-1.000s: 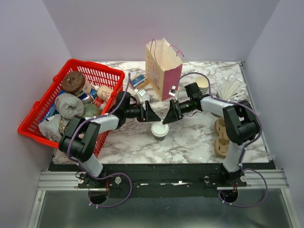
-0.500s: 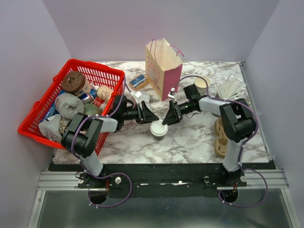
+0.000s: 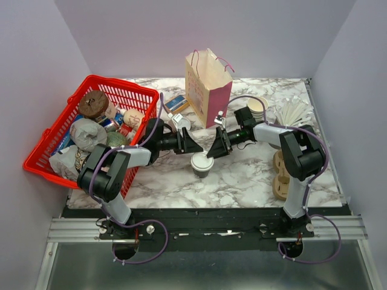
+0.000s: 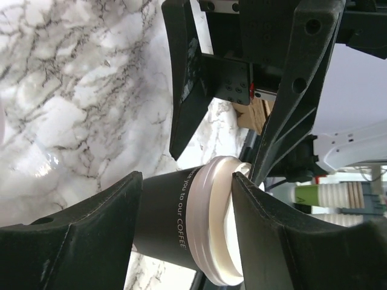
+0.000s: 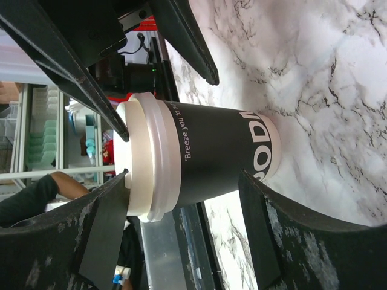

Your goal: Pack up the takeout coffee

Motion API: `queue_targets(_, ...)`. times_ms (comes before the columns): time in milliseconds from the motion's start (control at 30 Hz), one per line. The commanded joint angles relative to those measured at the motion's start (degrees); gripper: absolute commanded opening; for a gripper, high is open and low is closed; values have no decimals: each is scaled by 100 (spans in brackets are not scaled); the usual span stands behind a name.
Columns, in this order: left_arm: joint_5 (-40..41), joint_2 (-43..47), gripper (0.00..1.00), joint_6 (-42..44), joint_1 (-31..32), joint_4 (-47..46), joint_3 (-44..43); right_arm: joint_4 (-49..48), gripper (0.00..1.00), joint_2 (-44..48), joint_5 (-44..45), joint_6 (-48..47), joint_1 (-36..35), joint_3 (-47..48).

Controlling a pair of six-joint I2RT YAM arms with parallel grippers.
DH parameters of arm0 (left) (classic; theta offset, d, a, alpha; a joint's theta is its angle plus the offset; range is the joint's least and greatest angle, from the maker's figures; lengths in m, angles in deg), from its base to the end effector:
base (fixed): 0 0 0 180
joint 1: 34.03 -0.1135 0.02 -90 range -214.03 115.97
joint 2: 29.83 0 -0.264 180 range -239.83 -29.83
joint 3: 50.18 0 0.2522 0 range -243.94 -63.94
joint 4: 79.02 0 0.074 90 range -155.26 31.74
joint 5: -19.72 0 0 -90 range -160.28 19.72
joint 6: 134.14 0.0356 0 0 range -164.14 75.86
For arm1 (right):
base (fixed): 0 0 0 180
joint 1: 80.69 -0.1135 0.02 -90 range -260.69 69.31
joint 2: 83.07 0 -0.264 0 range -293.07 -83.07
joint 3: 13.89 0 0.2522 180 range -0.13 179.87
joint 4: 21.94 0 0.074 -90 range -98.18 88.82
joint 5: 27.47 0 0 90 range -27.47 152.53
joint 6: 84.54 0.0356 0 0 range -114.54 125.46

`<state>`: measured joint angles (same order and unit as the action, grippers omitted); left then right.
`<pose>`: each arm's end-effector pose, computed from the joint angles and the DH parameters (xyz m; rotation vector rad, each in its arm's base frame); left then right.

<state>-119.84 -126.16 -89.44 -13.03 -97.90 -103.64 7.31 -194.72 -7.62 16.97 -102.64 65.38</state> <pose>0.2915 -0.1409 0.1648 0.1739 2.1894 -1.5604 0.3319 0.1698 0.1481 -0.6542 2.3940 1.8210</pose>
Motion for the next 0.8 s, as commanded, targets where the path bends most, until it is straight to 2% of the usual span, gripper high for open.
queue_targets(0, 1194, -360, 66, 1032, 28, 1375, 164, 95, 78, -146, 388, -289, 7, -118)
queue_targets(133, 809, -264, 67, 673, 19, 814, 235, 95, 78, -32, 388, -307, 7, -136)
queue_targets(300, 509, 35, 71, 540, 19, 584, 112, 104, 81, 319, 467, -438, 7, -144)
queue_targets(533, 403, 474, 76, 1022, 19, 1240, -459, 130, 96, 916, 783, -667, 7, -250)
queue_targets(767, 324, 862, 79, 1725, 19, 2042, -907, 165, 99, 1295, 1012, -808, 7, -189)
